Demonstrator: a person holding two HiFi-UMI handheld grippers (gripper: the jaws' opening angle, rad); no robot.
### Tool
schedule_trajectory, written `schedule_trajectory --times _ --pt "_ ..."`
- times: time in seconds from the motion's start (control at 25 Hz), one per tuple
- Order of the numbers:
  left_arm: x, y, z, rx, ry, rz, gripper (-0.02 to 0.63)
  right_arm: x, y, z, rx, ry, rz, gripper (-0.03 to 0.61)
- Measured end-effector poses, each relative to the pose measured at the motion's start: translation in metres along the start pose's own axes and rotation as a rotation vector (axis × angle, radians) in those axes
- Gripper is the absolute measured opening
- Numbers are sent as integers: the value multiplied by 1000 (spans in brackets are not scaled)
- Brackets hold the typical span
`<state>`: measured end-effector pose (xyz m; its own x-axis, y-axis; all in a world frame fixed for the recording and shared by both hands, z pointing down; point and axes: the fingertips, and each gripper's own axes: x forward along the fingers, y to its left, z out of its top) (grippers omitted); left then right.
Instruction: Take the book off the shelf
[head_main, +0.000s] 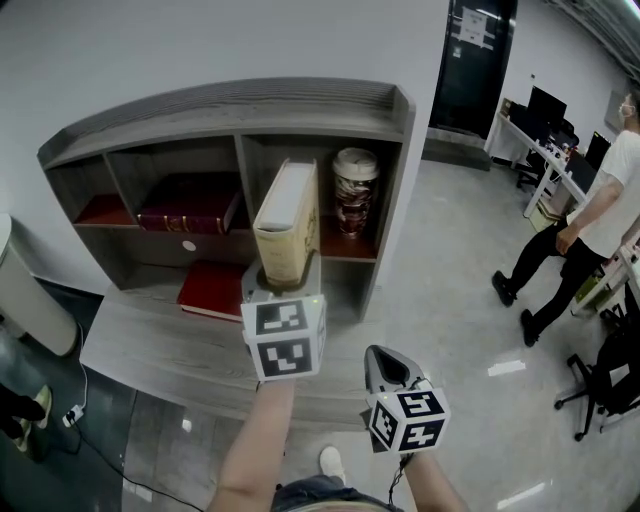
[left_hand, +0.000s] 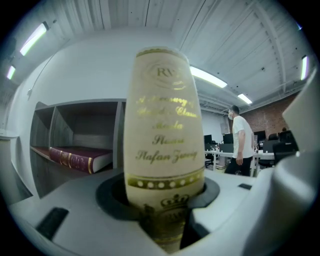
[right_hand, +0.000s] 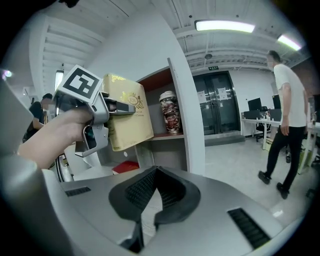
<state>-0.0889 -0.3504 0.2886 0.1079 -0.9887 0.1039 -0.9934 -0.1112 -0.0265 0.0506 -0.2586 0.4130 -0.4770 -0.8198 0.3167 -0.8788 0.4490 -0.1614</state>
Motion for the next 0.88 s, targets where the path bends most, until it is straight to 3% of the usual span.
schedule_trajectory --times 0.88 --pt "-69 8 -24 5 28 5 229 -30 39 -11 -14 -16 18 8"
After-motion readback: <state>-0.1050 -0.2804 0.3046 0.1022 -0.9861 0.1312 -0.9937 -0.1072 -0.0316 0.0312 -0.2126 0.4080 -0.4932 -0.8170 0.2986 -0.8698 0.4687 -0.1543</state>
